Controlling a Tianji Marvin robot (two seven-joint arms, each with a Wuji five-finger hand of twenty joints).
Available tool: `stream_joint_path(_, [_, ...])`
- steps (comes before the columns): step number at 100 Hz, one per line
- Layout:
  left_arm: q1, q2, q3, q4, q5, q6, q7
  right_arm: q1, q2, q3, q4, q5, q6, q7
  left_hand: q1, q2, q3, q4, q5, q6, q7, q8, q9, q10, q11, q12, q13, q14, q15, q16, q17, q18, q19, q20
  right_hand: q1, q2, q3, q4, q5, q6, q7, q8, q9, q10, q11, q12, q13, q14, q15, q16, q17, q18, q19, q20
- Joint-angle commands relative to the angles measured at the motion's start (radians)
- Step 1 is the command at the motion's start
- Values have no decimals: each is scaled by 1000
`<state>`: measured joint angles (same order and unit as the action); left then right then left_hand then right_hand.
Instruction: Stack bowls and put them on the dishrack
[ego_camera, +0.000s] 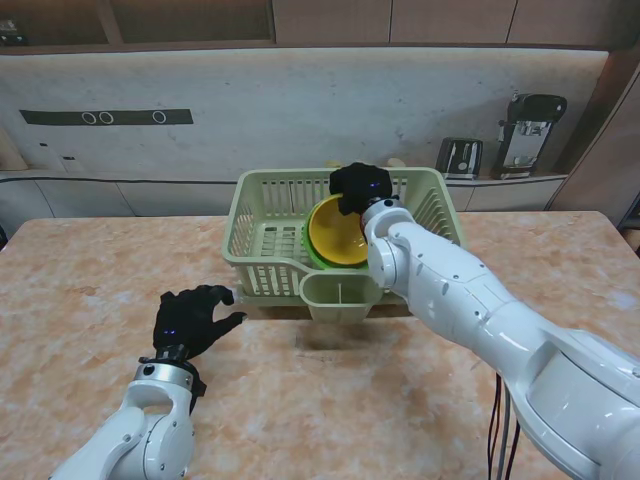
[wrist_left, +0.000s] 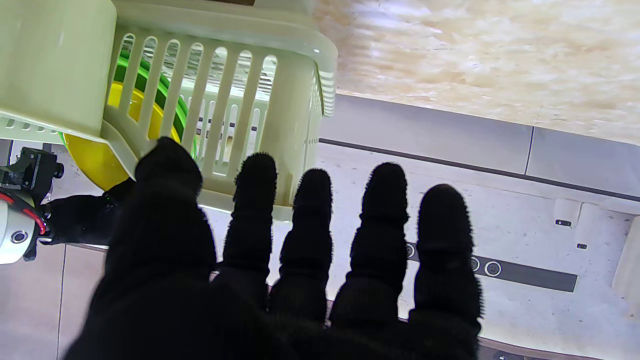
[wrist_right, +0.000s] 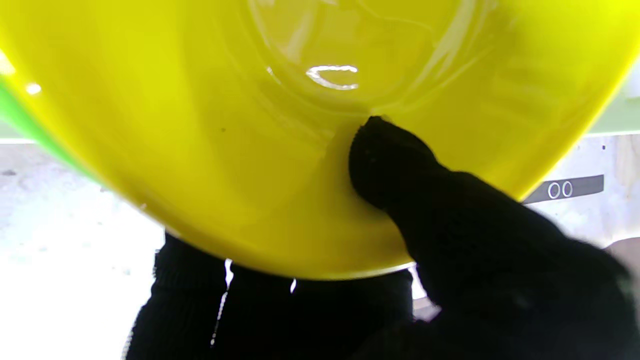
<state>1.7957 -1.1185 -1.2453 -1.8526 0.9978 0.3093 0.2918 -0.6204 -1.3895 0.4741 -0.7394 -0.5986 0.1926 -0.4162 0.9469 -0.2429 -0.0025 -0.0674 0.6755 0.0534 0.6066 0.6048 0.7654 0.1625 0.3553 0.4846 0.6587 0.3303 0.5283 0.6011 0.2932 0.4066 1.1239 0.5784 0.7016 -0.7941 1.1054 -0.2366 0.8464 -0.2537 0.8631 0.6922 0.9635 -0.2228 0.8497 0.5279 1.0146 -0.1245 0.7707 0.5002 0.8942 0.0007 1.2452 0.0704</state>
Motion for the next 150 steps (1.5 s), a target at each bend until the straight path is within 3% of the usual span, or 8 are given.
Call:
stream_joint_path(1, [6,-3,-2,-2,-1,-2,-8,9,-18,-5,11,7,3,9,23,-12,-6,14,-5,-22,12,9,32,-9,14,10,14,-5,5,13,-4,-13,16,12,160,220,114,90,109,-134,112,21,-42,-39,-21,-23,6,-45,21,-10,-9,-7,-5,-17])
stream_joint_path(19, [10,-3,-4,-3,0,-2,-4,20,-37,-17,53,33,10,17,23,-13,-6,14,-4,-25,13,10,34,-8,15,11,13,-5,5,13,-4,-12,16,12,140,207,103,84,80,-121,77,-9,-60,-27,-51,-49,-18,-34,-17,-32,-35,1,-18,-8])
stream_joint_path(28, [12,-3,-5,-4,1,-2,-3,24,-40,-25,64,37,16,26,23,-13,-6,14,-5,-23,13,10,32,-8,14,10,13,-4,5,13,-5,-12,16,12,113,193,102,78,49,-110,54,-50,-77,-15,-81,-68,-40,-24,-54,-41,-66,13,-61,90])
stream_joint_path(55, [16,-3,-8,-7,2,-3,-1,27,-36,-36,62,36,51,63,23,-13,-6,14,-4,-25,14,10,33,-8,15,11,13,-5,6,13,-5,-13,17,12,-4,191,102,92,-60,-105,29,-210,-141,16,-157,-106,-140,22,-96,-68,-205,82,-53,137])
stream_joint_path(80, [16,-3,-8,-7,1,-4,0,24,-23,-36,38,28,90,98,22,-11,-6,14,-3,-23,14,10,33,-9,15,11,13,-4,5,13,-5,-13,16,12,-94,200,87,111,-162,-74,36,-286,-241,38,-167,-151,-233,24,-120,-103,-302,117,-78,179])
stream_joint_path(103, [16,-3,-8,-8,1,-3,-1,31,-23,-46,42,31,107,125,22,-11,-6,14,-4,-22,13,10,33,-7,15,11,13,-4,6,13,-5,-13,17,13,-174,197,51,111,-240,-27,0,-311,-338,66,-181,-161,-301,43,-149,-113,-373,127,-95,191])
stream_joint_path(128, [16,-3,-8,-8,1,-4,-1,34,-18,-57,34,22,118,144,23,-12,-6,14,-3,-23,14,10,34,-10,15,11,13,-4,6,14,-5,-12,16,13,-317,286,-40,210,-291,52,-143,-238,-441,104,-197,-178,-373,59,-190,-126,-441,135,-125,228])
stream_joint_path(150, [16,-3,-8,-8,1,-3,-1,36,-12,-64,25,9,132,156,23,-11,-6,13,-4,-24,14,10,34,-7,15,11,13,-4,6,13,-5,-12,17,13,-351,277,-62,217,-329,82,-183,-222,-492,124,-207,-182,-409,69,-213,-134,-481,145,-138,230])
